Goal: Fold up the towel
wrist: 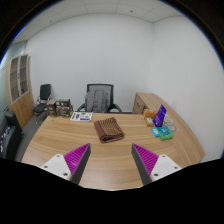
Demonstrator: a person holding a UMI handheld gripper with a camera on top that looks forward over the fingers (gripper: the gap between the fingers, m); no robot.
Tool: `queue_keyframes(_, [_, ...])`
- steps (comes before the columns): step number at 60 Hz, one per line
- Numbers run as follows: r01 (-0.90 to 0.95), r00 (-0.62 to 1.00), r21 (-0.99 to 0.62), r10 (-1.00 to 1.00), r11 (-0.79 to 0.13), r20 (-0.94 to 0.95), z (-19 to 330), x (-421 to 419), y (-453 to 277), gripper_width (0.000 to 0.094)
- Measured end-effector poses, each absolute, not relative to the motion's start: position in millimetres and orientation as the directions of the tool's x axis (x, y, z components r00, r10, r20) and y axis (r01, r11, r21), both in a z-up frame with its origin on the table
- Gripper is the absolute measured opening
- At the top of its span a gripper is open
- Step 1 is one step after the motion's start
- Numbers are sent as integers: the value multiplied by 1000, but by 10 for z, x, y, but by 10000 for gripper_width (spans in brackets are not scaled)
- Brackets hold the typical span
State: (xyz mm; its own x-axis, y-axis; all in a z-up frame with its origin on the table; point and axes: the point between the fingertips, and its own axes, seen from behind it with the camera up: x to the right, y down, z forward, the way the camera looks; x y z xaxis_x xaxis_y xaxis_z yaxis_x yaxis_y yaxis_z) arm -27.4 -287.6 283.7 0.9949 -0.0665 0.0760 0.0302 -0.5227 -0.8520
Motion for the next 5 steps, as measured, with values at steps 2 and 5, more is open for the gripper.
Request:
queue_keyframes(2, [32,995,-854,-65,-518,76,2859,-283,-2879,860])
queue_keyframes(5, [35,995,-854,-66,-519,80,2866,-282,-2884,861])
